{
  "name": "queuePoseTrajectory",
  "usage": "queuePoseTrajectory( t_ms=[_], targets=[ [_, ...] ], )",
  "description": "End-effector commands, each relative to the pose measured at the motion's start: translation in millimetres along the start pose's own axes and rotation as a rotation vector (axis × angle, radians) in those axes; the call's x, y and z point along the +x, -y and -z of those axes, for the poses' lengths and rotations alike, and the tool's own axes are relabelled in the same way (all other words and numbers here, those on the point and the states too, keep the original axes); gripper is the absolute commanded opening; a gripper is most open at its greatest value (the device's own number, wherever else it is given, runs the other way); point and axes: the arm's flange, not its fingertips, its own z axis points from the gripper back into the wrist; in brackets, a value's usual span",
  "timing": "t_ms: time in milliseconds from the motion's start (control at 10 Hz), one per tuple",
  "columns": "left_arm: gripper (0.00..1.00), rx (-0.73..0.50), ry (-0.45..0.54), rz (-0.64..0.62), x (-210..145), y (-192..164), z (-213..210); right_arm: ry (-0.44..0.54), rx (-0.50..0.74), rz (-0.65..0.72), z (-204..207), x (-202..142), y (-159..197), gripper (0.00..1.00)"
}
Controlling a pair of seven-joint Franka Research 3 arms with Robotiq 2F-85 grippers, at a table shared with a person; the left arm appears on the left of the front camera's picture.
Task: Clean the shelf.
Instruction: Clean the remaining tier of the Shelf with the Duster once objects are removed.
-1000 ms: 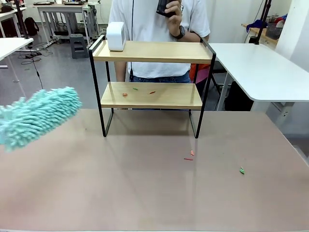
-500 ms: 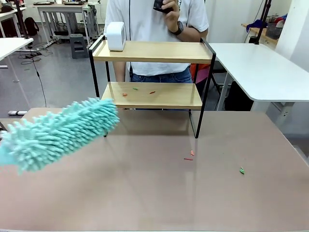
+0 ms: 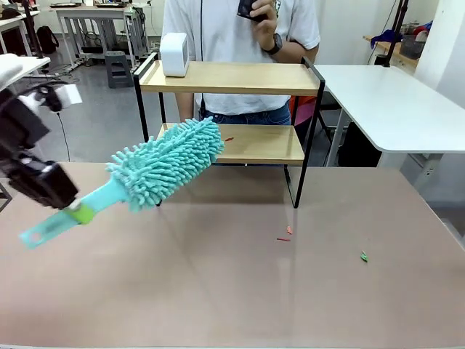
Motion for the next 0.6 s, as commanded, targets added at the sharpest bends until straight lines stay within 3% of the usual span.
queuePoseTrajectory(
  t_ms=[0,100,400,500],
  targets=[
    [0.12,-0.021,0.029,-0.099,-8.2,-6.8,31.3,0.015,0.023,-0.027,1.4,1.2,-0.3,1.00],
    [0.12,0.000,0.000,0.000,0.0,0.0,0.0,0.015,0.023,-0.027,1.4,1.2,-0.3,1.00],
    [0.12,0.002,0.001,-0.037,9.4,-4.2,9.8,0.015,0.023,-0.027,1.4,1.2,-0.3,1.00],
    [0.12,0.034,0.048,-0.072,11.1,0.4,13.6,0.015,0.023,-0.027,1.4,1.2,-0.3,1.00]
  ],
)
